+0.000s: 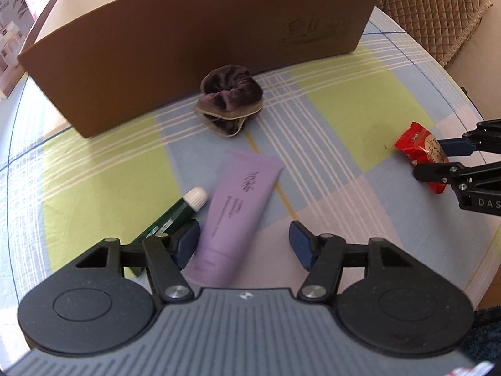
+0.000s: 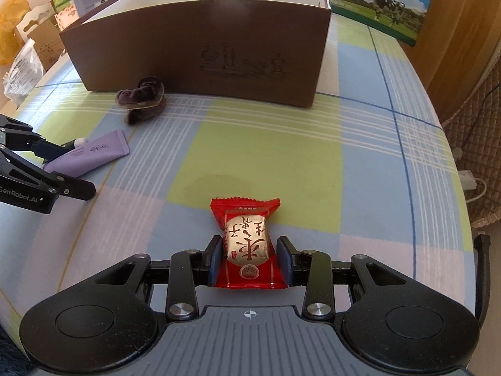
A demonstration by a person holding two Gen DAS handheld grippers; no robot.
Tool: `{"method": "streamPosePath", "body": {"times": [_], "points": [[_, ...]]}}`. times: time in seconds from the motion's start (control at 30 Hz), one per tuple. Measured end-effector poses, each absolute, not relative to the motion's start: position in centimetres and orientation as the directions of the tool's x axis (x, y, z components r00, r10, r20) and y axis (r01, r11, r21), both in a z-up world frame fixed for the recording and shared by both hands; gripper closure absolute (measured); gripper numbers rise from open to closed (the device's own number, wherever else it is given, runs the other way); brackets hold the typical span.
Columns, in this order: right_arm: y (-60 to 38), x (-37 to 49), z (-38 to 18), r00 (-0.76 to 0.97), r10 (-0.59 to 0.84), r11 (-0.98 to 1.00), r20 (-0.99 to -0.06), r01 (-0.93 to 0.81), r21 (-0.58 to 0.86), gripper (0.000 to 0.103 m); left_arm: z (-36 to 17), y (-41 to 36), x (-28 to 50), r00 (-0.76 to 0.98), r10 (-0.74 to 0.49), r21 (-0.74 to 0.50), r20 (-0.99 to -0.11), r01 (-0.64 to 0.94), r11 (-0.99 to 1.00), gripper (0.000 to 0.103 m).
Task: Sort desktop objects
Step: 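Grasp the red candy packet with the right tool while the left tool approaches the purple tube, then grasp the purple tube with the left tool while the right tool holds the candy packet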
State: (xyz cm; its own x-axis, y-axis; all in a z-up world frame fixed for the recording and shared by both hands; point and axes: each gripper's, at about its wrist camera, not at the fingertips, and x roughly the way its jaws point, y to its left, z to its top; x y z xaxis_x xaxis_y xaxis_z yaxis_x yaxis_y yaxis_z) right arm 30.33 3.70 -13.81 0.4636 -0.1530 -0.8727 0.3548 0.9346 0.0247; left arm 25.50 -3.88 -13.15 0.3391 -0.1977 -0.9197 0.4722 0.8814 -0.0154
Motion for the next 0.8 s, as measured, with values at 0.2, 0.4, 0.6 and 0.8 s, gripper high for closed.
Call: {"method": "streamPosePath", "body": {"times": [0.2, 0.4, 0.6, 0.8], "points": [[3.4, 29.7, -13.8, 0.477, -0.158, 0.935, -0.865, 0.354, 0.024, 0.068, -13.1, -4.8, 24.9, 0.358, -0.215, -0.012, -0.909, 0.491, 0.871, 0.067], [3.5, 29.2, -13.9, 0.499, -0.159, 0.941, -0.852, 0.337, 0.022, 0.068, -12.9, -4.0, 23.6, 0.367, -0.212, -0.029, -0.905, 0.446, 0.894, 0.077], [3.5, 29.0, -14.0, 0.508, -0.161, 0.945, -0.846, 0.326, 0.016, 0.068, -12.4, -2.4, 21.9, 0.364, -0.191, -0.032, -0.912, 0.403, 0.915, 0.077], [3.2, 29.3, -14.2, 0.509, -0.167, 0.943, -0.845, 0.333, 0.014, 0.054, -12.6, -3.0, 22.6, 0.382, -0.174, -0.015, -0.908, 0.385, 0.923, 0.075]]}}
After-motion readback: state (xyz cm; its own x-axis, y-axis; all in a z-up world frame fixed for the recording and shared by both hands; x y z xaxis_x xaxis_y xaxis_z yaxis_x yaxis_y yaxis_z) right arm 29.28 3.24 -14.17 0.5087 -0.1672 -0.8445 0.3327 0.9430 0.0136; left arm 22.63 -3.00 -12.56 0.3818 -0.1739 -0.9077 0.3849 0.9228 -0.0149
